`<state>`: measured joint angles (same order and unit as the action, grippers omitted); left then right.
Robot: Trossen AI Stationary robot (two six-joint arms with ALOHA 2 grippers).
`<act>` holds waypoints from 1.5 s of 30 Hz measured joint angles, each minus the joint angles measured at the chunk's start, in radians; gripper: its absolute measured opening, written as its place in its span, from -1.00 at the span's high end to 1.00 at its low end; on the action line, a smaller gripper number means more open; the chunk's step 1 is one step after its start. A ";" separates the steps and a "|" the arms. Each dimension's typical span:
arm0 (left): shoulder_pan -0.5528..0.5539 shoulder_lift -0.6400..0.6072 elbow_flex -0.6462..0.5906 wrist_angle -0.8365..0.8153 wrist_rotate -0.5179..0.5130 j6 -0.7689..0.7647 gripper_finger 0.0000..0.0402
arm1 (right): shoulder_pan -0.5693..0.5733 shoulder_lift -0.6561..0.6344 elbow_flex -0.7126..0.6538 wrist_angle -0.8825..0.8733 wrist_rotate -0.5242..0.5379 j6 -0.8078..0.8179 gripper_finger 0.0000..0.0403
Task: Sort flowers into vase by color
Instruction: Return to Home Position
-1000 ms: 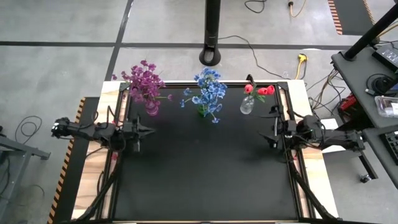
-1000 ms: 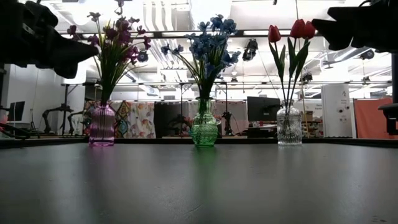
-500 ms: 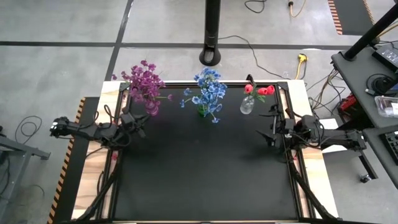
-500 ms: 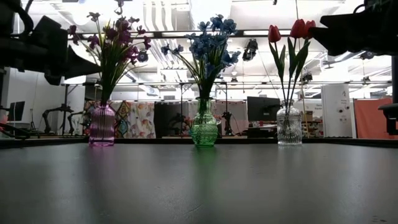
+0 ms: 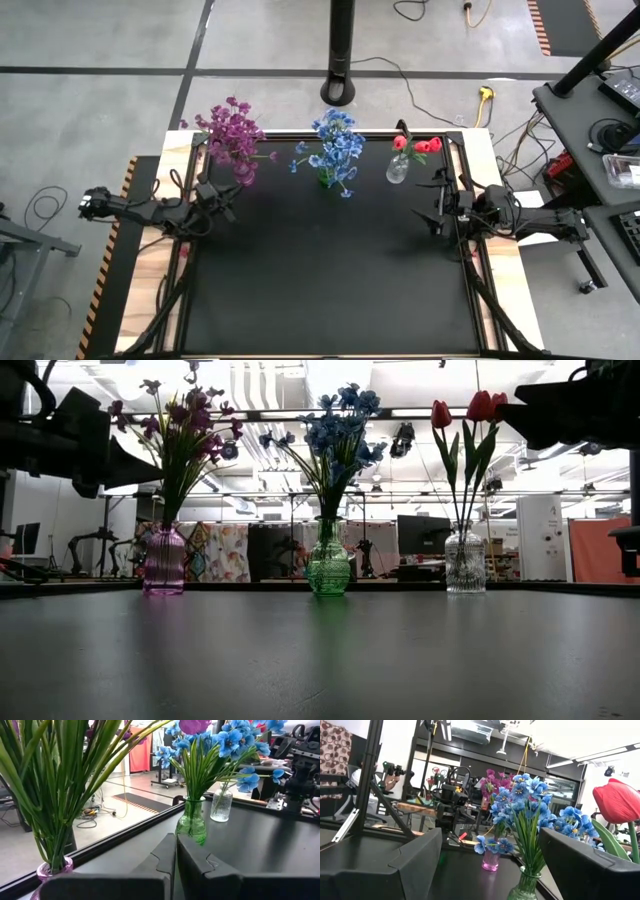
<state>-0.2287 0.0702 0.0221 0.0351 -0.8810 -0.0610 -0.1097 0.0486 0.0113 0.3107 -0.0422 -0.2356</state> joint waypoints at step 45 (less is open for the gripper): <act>0.000 0.034 0.000 0.002 0.001 0.000 1.00 | 0.000 0.000 0.000 0.000 0.000 0.000 -0.61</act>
